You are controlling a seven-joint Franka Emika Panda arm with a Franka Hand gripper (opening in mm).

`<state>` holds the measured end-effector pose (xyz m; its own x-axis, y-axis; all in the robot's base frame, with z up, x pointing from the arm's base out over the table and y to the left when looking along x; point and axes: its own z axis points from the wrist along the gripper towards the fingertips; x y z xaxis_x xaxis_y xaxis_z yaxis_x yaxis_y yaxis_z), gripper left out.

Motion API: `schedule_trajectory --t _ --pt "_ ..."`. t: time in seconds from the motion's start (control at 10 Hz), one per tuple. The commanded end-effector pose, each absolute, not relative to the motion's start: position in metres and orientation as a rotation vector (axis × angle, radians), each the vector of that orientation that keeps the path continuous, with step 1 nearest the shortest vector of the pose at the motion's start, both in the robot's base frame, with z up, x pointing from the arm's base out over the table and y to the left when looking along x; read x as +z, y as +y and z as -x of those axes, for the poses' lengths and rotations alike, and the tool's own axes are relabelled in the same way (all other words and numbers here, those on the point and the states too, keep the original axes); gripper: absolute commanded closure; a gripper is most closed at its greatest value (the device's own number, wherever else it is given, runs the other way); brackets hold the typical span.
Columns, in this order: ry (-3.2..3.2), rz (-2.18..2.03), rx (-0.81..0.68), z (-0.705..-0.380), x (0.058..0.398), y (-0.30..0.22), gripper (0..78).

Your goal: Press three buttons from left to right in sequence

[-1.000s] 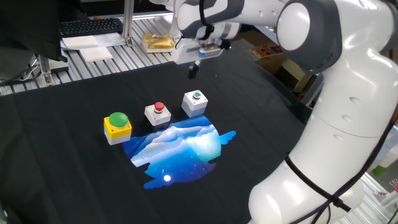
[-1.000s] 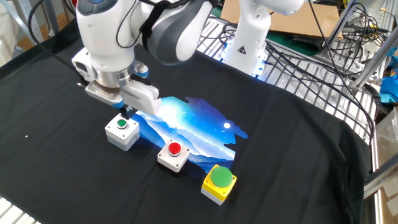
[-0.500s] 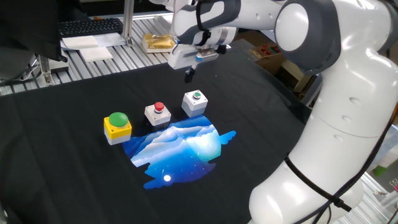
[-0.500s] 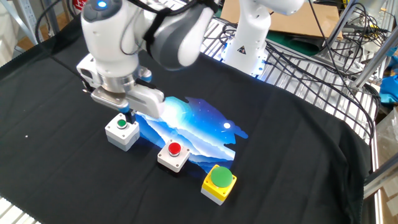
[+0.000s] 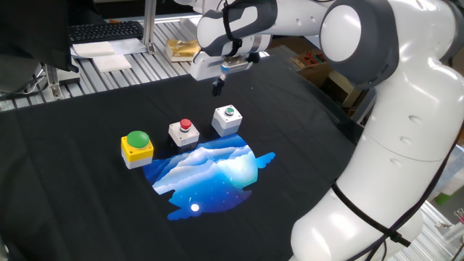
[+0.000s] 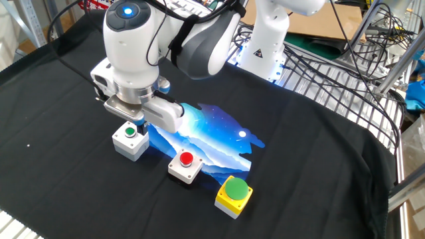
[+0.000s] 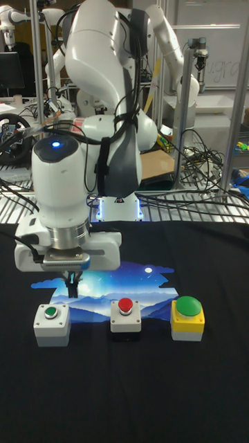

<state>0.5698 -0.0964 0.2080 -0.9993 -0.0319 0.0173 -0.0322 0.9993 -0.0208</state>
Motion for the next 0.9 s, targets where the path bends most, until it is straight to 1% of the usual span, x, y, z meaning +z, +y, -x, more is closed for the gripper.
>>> schedule_trajectory --t 0.1,0.2,0.9 --pt "-3.133 0.052 0.04 -0.5706 0.2094 -0.0968 77.6" --pt "-3.139 0.056 0.033 -0.5706 0.2094 -0.0968 0.1" --pt "-3.139 0.056 0.033 -0.5706 0.2094 -0.0968 0.1"
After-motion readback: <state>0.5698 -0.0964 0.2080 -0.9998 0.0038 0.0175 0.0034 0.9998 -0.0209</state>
